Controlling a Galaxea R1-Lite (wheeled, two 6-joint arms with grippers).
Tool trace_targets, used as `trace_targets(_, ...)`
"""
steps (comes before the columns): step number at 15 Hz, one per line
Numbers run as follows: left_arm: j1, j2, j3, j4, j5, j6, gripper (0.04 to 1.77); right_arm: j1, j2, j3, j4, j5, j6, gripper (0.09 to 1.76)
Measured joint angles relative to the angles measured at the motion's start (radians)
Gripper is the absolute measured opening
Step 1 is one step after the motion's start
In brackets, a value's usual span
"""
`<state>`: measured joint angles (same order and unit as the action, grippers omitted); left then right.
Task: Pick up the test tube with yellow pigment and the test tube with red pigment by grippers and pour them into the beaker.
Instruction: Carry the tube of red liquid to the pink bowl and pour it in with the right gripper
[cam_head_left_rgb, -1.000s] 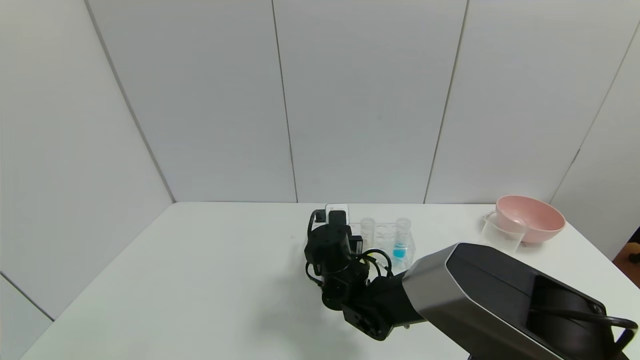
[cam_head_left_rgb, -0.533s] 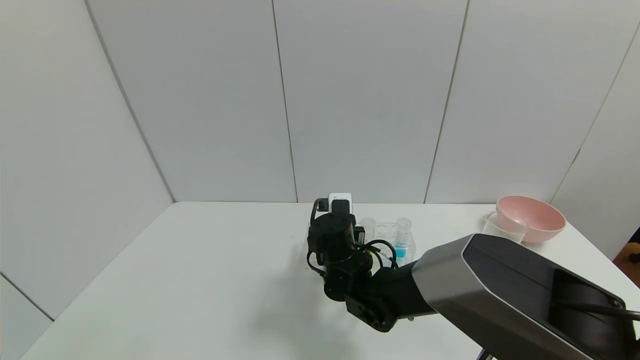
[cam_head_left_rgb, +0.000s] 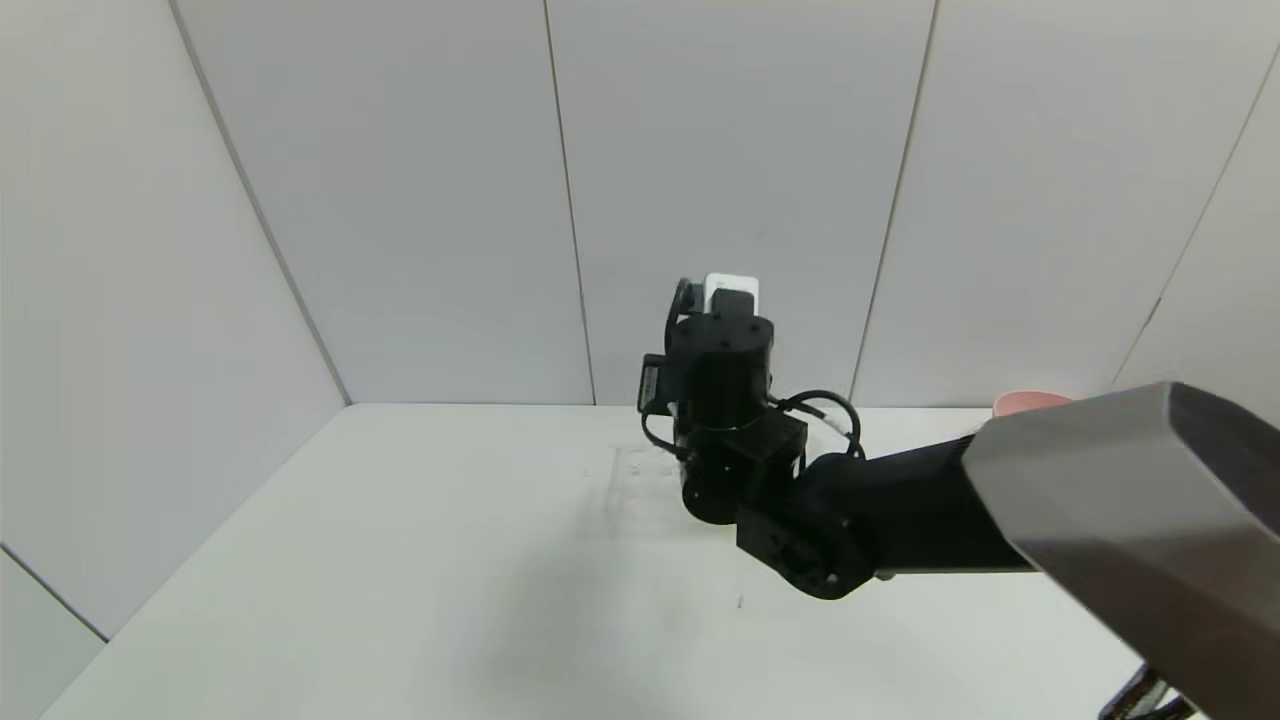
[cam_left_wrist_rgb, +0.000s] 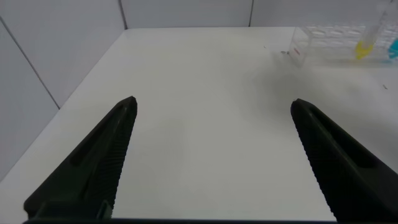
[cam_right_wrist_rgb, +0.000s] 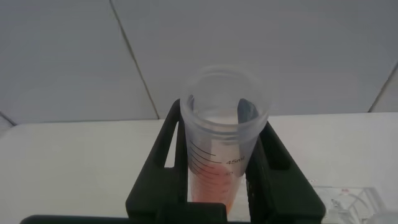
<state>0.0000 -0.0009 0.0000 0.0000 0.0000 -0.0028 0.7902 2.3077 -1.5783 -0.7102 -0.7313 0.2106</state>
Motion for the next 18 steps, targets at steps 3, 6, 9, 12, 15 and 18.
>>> trace_targets(3, 0.000, 0.000, 0.000, 0.000, 0.000, 0.000, 1.76, -0.050, -0.115, 0.074, -0.002, 0.009, -0.042, 0.58)
trace_targets(6, 0.000, 0.000, 0.000, 0.000, 0.000, 0.000, 1.76, -0.178, -0.261, 0.253, -0.017, 0.132, -0.107, 0.58)
trace_targets(9, 0.000, 0.000, 0.000, 0.000, 0.000, 0.000, 1.76, -0.387, -0.383, 0.412, -0.044, 0.315, -0.133, 0.58)
trace_targets(12, 0.000, 0.000, 0.000, 0.000, 0.000, 0.000, 1.76, -0.638, -0.451, 0.531, -0.121, 0.598, -0.183, 0.58)
trace_targets(15, 0.000, 0.000, 0.000, 0.000, 0.000, 0.000, 1.76, -0.873, -0.449, 0.571, -0.206, 0.937, -0.294, 0.58)
trace_targets(18, 0.000, 0.000, 0.000, 0.000, 0.000, 0.000, 1.76, -1.023, -0.377, 0.499, -0.231, 1.134, -0.419, 0.58)
